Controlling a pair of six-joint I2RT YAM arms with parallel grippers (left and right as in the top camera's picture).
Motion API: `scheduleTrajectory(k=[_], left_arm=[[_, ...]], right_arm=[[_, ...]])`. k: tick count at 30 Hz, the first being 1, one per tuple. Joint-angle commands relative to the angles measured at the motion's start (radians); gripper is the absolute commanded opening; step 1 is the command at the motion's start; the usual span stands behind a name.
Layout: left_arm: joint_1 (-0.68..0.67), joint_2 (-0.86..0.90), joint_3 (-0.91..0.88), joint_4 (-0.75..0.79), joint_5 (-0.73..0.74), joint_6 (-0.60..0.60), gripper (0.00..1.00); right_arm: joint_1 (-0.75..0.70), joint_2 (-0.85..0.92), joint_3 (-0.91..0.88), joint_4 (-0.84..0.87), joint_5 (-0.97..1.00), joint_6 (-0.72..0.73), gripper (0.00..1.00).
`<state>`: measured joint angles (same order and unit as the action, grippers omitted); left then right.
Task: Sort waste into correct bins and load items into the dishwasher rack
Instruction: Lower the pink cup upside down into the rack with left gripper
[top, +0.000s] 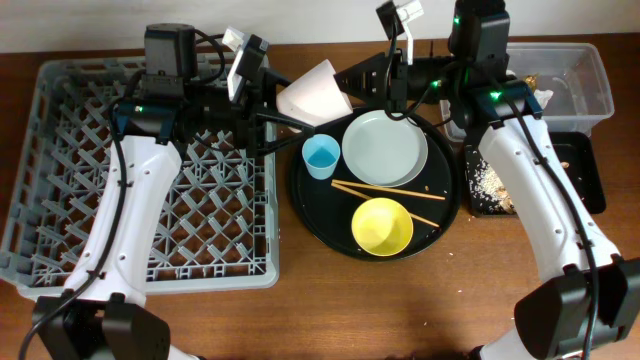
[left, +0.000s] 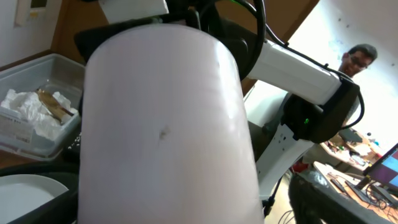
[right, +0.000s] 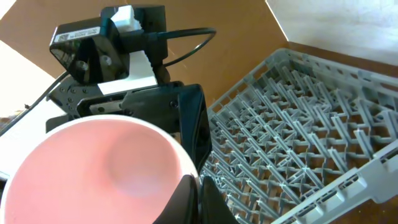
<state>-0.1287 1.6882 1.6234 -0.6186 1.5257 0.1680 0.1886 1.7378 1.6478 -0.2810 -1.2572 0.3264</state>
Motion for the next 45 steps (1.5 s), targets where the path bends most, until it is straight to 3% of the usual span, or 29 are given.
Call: scheduleTrajectory(k=[1,5,6,9,10,12,14,15,16,18,20,23,28,35,36,39,42,44,45], left_arm=[[-0.004,-0.002,0.009,0.010,0.048,0.002,0.89],[-0.006,-0.003,0.009,0.010,0.048,0.002,0.59],[-0.006,-0.002,0.009,0.010,0.048,0.002,0.57],[0.019,-0.004,0.009,0.042,0.024,-0.002,0.53],[0.047,-0.006,0.009,0.042,-0.051,-0.057,0.52],[0.094,-0.009,0.009,0.013,-0.269,-0.120,0.50],[0.081,-0.041,0.011,-0.143,-0.667,-0.120,0.50],[0.050,-0.074,0.022,-0.272,-0.930,-0.120,0.50],[0.015,-0.094,0.037,-0.369,-1.097,-0.120,0.50],[-0.086,-0.097,0.044,-0.555,-1.384,-0.188,0.50],[-0.183,-0.080,0.043,-0.763,-1.524,-0.325,0.50],[-0.187,-0.078,0.016,-0.908,-1.522,-0.449,0.50],[-0.187,-0.054,-0.195,-0.742,-1.523,-0.468,0.50],[-0.187,0.027,-0.317,-0.615,-1.604,-0.567,0.52],[-0.185,0.034,-0.317,-0.603,-1.606,-0.568,0.99],[-0.180,0.034,-0.299,-0.556,-1.601,-0.568,0.99],[-0.180,0.034,-0.167,-0.570,-1.601,-0.567,0.99],[-0.180,0.034,-0.087,-0.570,-1.601,-0.563,0.90],[-0.180,0.034,-0.006,-0.570,-1.581,-0.556,0.89]], right_arm=[[0.034,0.009,0.009,0.029,0.040,0.024,0.04],[0.063,0.010,0.009,0.032,0.043,0.024,0.04],[0.062,0.010,0.009,0.035,0.047,0.024,0.08],[0.009,0.010,0.009,0.024,0.039,0.035,0.78],[-0.036,0.010,0.009,-0.028,0.040,0.034,0.92],[-0.087,0.010,0.009,-0.219,0.115,-0.016,1.00],[-0.062,0.010,0.009,-0.519,0.431,-0.117,0.98],[-0.019,0.010,0.009,-0.635,0.668,-0.117,0.98],[0.015,0.010,0.009,-0.692,0.811,-0.116,0.99],[0.084,0.010,0.009,-0.805,1.085,-0.100,0.98],[0.126,0.010,0.009,-0.898,1.218,-0.083,0.98],[0.126,0.010,0.008,-0.945,1.247,-0.083,0.98],[0.126,0.010,0.006,-0.962,1.246,-0.083,0.98],[0.126,0.010,0.006,-0.966,1.242,-0.083,0.98],[0.126,0.010,0.006,-0.970,1.243,-0.083,0.98],[0.126,0.010,0.006,-0.968,1.239,-0.082,0.99],[0.126,0.010,0.006,-0.946,1.182,-0.083,0.98],[0.126,0.010,0.006,-0.885,1.152,-0.083,0.98],[0.129,0.018,0.005,-0.803,1.143,-0.082,0.91]])
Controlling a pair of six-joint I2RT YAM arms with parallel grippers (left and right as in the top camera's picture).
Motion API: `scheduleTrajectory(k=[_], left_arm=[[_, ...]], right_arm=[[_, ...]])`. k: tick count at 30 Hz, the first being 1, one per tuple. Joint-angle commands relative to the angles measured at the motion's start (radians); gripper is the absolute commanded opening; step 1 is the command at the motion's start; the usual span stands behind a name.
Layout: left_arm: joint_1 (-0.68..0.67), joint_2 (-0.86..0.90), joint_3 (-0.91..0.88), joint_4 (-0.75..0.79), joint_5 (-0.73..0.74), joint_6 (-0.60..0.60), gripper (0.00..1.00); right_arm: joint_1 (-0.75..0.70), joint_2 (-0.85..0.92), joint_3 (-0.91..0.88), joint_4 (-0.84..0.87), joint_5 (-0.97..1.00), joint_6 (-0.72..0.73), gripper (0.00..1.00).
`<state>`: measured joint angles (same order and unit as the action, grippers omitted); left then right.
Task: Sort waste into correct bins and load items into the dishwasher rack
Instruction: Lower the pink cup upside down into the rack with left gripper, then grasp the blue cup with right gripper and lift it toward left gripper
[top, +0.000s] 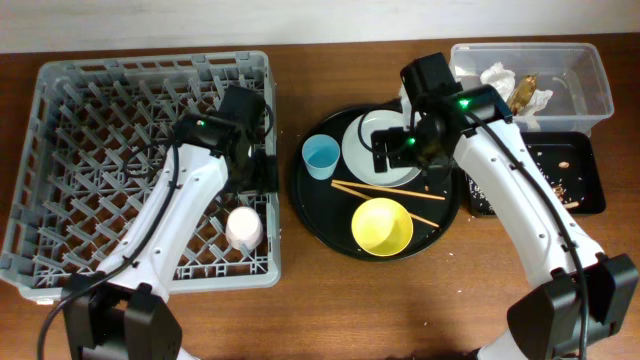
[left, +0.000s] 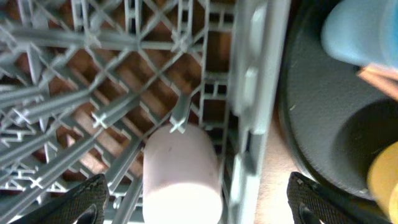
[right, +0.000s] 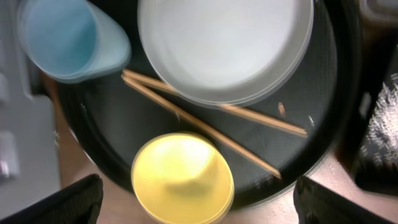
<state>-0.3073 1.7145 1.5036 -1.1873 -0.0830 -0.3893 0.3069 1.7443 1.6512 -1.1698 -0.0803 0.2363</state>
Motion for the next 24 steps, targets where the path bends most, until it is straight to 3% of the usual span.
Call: scheduleTrajectory(k=[1,4,8,10,12,13,18,23,24], left_arm=[[-0.002,0.007,0.153,0.000,0.043,0.002,0.89],[-0.001,0.008,0.216,0.060,0.113,0.014,0.89],[0.005,0.015,0.216,0.123,0.121,0.024,0.89],[0.005,0.025,0.216,0.132,0.121,0.024,0.89],[0.005,0.026,0.216,0.133,0.121,0.024,0.89],[0.005,0.026,0.216,0.132,0.121,0.024,0.89],[0.005,0.026,0.216,0.133,0.143,0.023,0.89],[0.011,0.026,0.216,0.185,0.371,0.031,0.89],[0.013,0.026,0.216,0.218,0.470,0.055,0.97]], right_arm=[[0.015,0.029,-0.003,0.137,-0.060,0.011,0.87],[0.055,0.162,-0.009,0.293,-0.187,0.086,0.81],[0.094,0.320,-0.009,0.401,-0.227,0.167,0.64],[0.099,0.335,-0.009,0.408,-0.230,0.166,0.43],[0.099,0.340,-0.009,0.428,-0.219,0.166,0.14],[0.099,0.345,-0.010,0.430,-0.219,0.166,0.04],[0.094,0.352,-0.009,0.421,-0.254,0.187,0.04],[-0.141,0.135,0.000,0.323,-0.626,0.040,0.04],[-0.177,0.119,0.000,0.297,-0.716,-0.002,0.04]])
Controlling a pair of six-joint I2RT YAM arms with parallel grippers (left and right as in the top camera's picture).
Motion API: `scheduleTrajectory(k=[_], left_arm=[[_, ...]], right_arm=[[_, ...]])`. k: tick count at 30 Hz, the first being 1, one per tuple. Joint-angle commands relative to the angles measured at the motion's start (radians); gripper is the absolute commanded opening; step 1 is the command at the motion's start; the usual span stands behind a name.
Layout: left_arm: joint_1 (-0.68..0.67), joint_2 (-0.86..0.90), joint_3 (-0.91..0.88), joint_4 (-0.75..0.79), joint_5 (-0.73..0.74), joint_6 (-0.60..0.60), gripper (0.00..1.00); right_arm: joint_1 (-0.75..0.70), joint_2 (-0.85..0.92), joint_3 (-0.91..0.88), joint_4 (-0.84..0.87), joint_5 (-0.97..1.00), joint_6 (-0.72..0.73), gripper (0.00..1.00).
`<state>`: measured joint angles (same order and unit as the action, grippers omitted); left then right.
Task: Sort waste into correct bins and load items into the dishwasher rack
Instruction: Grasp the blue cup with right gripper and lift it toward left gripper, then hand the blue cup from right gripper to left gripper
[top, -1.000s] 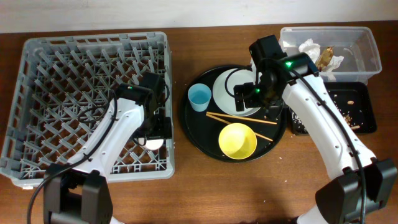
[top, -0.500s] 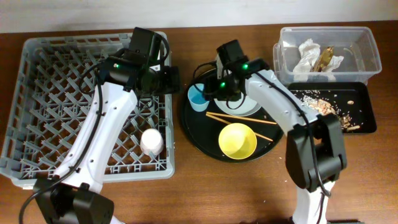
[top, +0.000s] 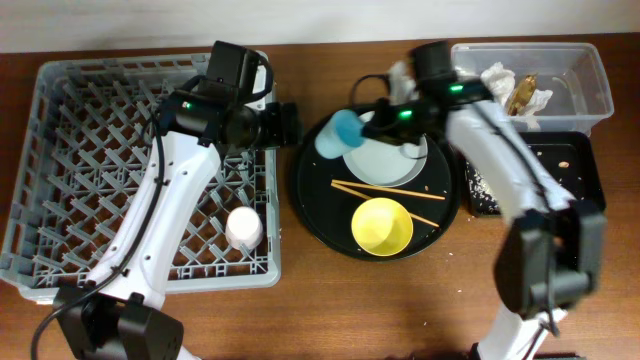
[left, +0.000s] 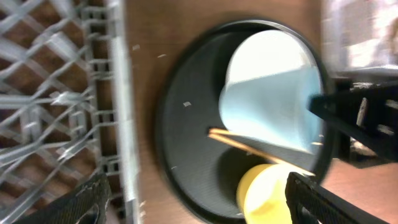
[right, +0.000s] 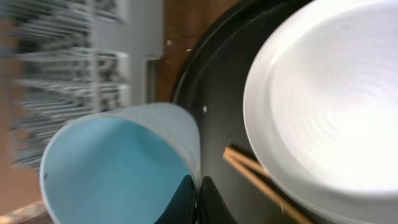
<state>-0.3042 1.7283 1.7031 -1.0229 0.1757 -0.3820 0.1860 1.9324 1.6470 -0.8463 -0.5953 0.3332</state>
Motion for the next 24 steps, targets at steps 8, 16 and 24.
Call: scheduleTrajectory(k=[8,16,24], left_arm=[[0.186,0.013,0.016,0.300,1.065,0.175,0.99],[0.195,0.013,0.016,0.357,1.145,0.175,0.99],[0.195,0.013,0.016,0.360,1.118,0.191,0.99]], right_arm=[[-0.218,-0.075,0.003,0.111,-0.921,-0.247,0.04],[-0.127,-0.075,0.003,0.564,-0.783,0.187,0.04],[-0.033,-0.075,0.003,0.784,-0.762,0.357,0.04]])
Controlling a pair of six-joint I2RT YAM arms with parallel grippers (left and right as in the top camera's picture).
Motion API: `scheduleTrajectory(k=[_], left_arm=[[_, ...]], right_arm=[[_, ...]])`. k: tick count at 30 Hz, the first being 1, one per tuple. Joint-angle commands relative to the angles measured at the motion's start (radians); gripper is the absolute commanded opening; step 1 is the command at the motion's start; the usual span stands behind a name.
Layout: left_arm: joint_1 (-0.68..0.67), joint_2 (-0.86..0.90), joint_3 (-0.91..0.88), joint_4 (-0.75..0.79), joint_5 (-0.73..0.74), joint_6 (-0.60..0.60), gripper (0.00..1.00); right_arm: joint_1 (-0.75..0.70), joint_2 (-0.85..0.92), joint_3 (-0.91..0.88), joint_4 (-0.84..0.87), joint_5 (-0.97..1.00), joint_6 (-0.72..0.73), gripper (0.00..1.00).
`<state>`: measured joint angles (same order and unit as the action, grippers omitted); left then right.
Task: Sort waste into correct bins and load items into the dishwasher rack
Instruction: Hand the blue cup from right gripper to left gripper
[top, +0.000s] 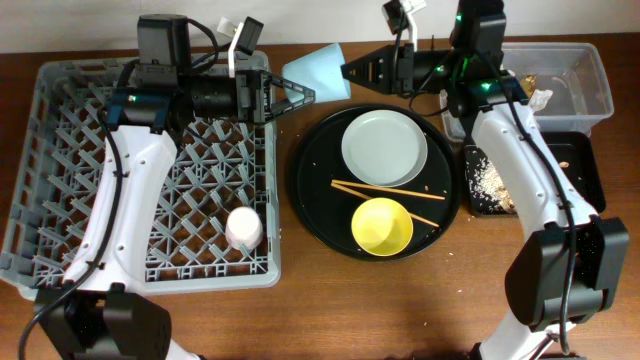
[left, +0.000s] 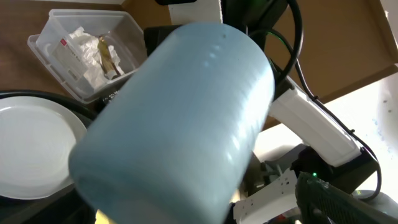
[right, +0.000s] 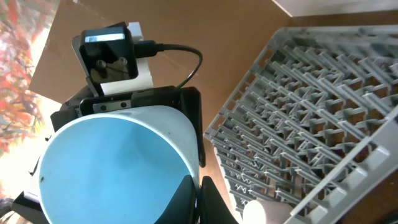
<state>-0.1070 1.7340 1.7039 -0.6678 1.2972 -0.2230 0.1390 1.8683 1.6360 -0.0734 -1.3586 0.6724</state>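
A light blue cup lies on its side in the air behind the round black tray, mouth toward my right gripper. In the right wrist view that gripper is shut on the blue cup's rim. My left gripper reaches from the grey dishwasher rack to the cup's base and stands open. The cup fills the left wrist view. A pale pink cup stands upside down in the rack's front right part.
On the black tray lie a white plate, a pair of chopsticks and a yellow bowl. A clear bin with paper waste stands at the back right. In front of it is a black tray with crumbs.
My right gripper has carried the blue cup from over the tray's back left up and back. My left gripper has moved from the rack's right edge up to the cup's base.
First a pale pink cup hung between both grippers behind the tray. Then it stood in the rack under my open left gripper, with my right gripper open over the tray. Then my right gripper held the blue cup, which now hangs between both grippers.
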Motion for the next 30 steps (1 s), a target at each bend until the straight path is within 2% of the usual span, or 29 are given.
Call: scheduleTrajectory(k=[1,5,7,8,10,11,12,13,16,19,20,22,23,26,28,30], left_arm=[[-0.002,0.007,0.015,0.009,-0.007,0.031,0.99],[-0.002,0.007,0.015,0.013,-0.014,0.031,0.98],[-0.002,0.007,0.015,0.013,-0.010,0.031,0.92],[-0.002,0.007,0.015,0.013,-0.010,0.031,0.84],[-0.002,0.007,0.015,0.013,-0.011,0.031,0.76],[-0.002,0.007,0.015,0.013,-0.019,0.031,0.70],[-0.002,0.007,0.015,0.013,-0.042,0.031,0.69],[-0.002,0.007,0.015,0.013,-0.068,0.031,0.69],[-0.002,0.007,0.015,0.013,-0.140,0.032,0.69],[0.011,0.007,0.015,-0.010,-0.176,0.057,0.68],[0.017,0.007,0.015,-0.056,-0.253,0.076,0.68],[0.019,0.007,0.016,-0.230,-0.584,0.106,0.68],[0.018,0.007,0.016,-0.269,-0.673,0.106,0.68],[0.018,0.006,0.025,-0.450,-0.985,0.105,0.69],[0.018,0.006,0.048,-0.636,-1.205,0.076,0.70],[0.015,0.011,0.048,-0.700,-1.234,0.022,0.70]], right_arm=[[0.014,-0.011,0.014,0.011,0.001,0.018,0.04],[0.074,-0.008,0.013,0.010,0.034,0.014,0.04],[0.092,-0.007,0.012,0.010,0.048,0.013,0.04],[0.092,-0.006,0.012,0.008,0.051,0.013,0.04],[0.092,-0.006,0.012,0.006,0.051,0.013,0.04],[0.090,-0.006,0.012,0.006,0.051,0.013,0.27],[0.089,-0.006,0.012,0.006,0.051,0.013,0.33],[0.084,-0.006,0.012,0.006,0.051,0.013,0.51],[0.056,-0.006,0.012,0.006,0.047,0.013,0.56],[0.012,-0.006,0.012,-0.011,0.059,-0.032,0.72],[-0.019,-0.006,0.012,-0.092,0.079,-0.080,0.75],[-0.082,-0.006,0.012,-0.356,0.196,-0.239,0.79],[-0.098,-0.006,0.012,-0.456,0.273,-0.285,0.80],[-0.107,-0.006,0.012,-0.623,0.461,-0.329,0.83],[-0.107,-0.006,0.012,-0.696,0.540,-0.352,0.84],[-0.107,-0.006,0.012,-0.749,0.592,-0.358,0.84]])
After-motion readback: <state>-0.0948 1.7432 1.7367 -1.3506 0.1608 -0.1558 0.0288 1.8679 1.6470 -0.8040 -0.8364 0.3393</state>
